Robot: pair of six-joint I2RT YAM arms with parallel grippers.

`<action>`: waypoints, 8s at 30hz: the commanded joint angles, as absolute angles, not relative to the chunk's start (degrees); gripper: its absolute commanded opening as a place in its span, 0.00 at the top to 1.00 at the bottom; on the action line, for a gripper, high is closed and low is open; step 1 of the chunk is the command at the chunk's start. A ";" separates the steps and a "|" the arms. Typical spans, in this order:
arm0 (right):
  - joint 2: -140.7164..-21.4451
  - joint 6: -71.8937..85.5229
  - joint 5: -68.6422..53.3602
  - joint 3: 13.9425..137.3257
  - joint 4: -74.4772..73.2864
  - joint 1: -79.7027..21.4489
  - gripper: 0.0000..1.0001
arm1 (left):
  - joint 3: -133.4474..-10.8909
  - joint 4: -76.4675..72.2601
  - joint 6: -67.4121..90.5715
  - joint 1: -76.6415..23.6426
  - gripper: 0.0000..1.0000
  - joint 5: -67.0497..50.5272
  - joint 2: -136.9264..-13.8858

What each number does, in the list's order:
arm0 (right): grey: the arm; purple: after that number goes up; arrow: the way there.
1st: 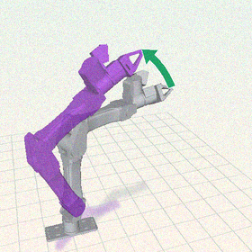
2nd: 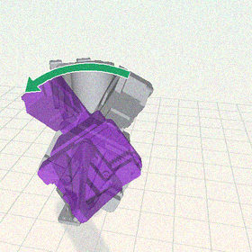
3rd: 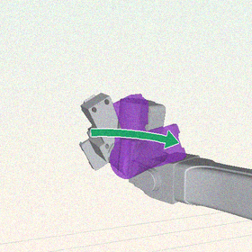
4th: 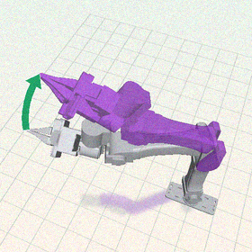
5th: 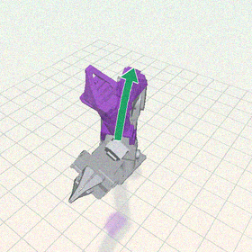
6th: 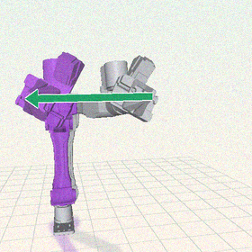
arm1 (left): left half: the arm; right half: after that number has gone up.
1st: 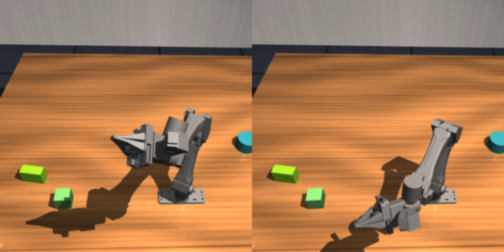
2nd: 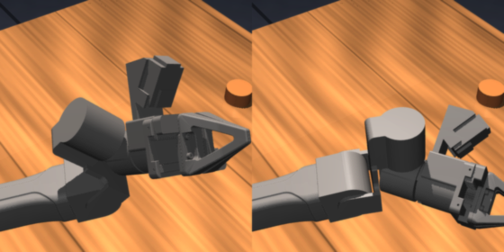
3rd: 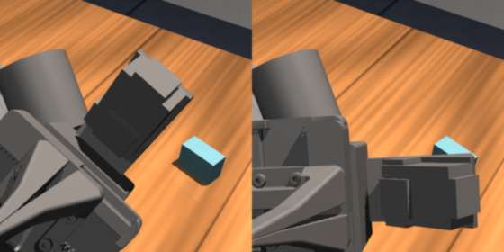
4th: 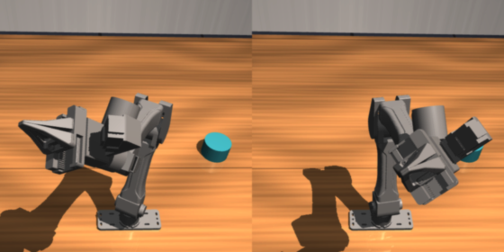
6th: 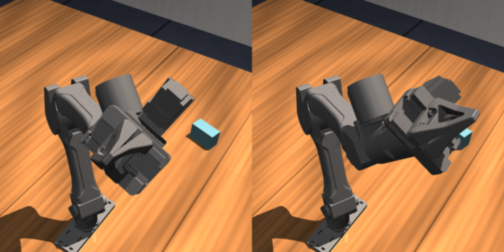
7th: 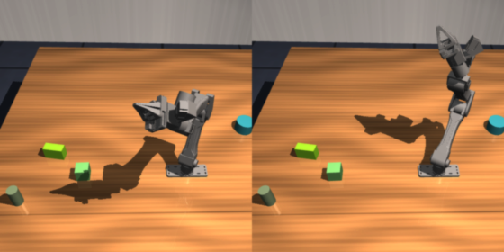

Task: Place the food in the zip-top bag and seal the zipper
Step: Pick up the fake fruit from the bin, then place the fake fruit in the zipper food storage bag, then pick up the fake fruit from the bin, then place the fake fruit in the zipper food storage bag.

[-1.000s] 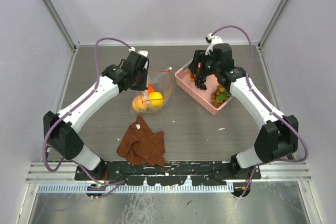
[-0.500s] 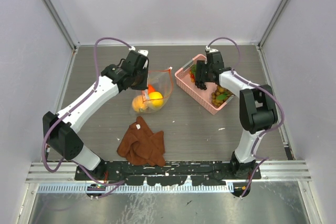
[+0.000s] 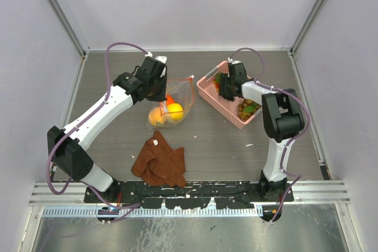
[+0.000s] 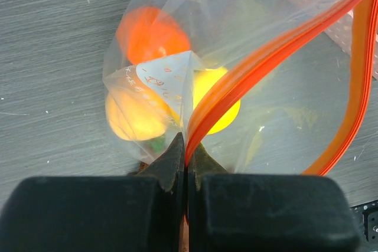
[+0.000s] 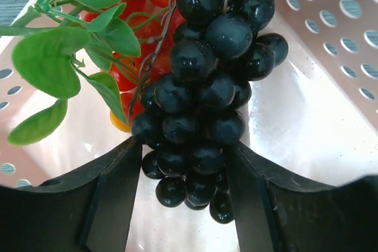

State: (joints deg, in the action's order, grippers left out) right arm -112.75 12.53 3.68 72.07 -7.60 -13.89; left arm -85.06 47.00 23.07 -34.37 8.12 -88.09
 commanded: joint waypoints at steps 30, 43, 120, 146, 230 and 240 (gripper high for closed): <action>-78.63 11.13 -3.83 74.63 -25.34 -18.46 0.99 | -85.61 40.49 23.55 -34.12 1.00 3.46 -85.97; -72.77 12.14 -10.55 83.06 -32.30 -36.54 0.99 | -84.01 39.19 22.43 -34.10 1.00 2.31 -85.63; -100.35 -21.24 -10.74 63.51 14.89 -14.65 0.36 | -86.89 44.64 23.89 -34.50 1.00 4.29 -85.65; -116.17 -28.82 -14.81 76.87 10.54 -13.02 0.74 | -89.33 46.90 21.71 -34.48 1.00 2.92 -89.04; -73.37 11.89 -0.98 56.90 6.65 -44.69 0.38 | -85.96 45.06 25.77 -34.45 1.00 0.99 -84.14; -72.15 15.39 9.86 60.34 -12.92 -44.39 0.34 | -85.70 45.53 25.88 -34.41 1.00 1.82 -84.01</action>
